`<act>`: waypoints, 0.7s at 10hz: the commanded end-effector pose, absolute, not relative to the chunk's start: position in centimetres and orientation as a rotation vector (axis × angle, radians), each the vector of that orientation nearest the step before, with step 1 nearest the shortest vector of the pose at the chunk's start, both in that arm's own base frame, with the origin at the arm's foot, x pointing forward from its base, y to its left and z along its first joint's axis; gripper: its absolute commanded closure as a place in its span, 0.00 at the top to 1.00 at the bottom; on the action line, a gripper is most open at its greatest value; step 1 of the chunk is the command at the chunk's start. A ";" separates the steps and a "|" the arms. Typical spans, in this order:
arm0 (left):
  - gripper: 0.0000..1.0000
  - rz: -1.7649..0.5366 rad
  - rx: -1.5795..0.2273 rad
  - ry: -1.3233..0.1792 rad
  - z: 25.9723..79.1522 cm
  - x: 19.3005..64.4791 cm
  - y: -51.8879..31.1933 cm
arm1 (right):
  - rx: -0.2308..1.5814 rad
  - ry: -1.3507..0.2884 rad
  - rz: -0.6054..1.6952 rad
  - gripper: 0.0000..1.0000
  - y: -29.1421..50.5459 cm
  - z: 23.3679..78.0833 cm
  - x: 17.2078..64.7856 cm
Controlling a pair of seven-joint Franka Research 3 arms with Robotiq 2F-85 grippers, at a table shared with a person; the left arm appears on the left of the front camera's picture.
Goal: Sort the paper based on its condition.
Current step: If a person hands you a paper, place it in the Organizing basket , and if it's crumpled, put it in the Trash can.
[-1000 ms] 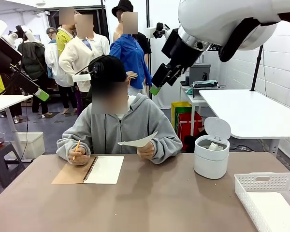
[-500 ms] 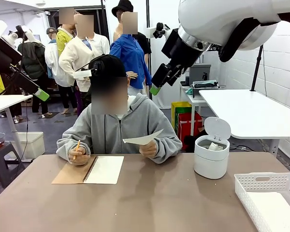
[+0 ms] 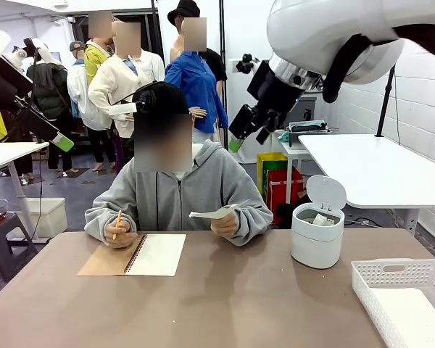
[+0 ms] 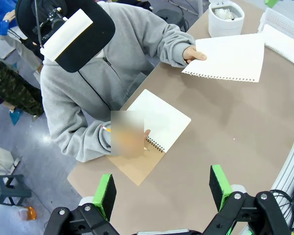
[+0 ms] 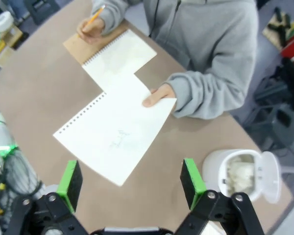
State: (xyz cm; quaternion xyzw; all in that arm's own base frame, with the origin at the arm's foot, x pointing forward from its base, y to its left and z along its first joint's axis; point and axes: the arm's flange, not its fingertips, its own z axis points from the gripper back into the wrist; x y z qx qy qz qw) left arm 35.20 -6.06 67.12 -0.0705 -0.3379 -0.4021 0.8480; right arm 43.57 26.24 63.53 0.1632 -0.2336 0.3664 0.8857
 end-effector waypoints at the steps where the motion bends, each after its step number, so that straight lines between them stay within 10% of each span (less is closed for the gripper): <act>1: 1.00 -0.844 -0.147 -0.723 67.1 35.3 -6.0 | 0.526 -0.363 0.583 1.00 26.5 62.9 47.2; 7: 1.00 -0.844 -0.147 -0.723 67.1 35.3 -6.0 | 0.676 -0.065 0.076 1.00 24.2 55.7 51.3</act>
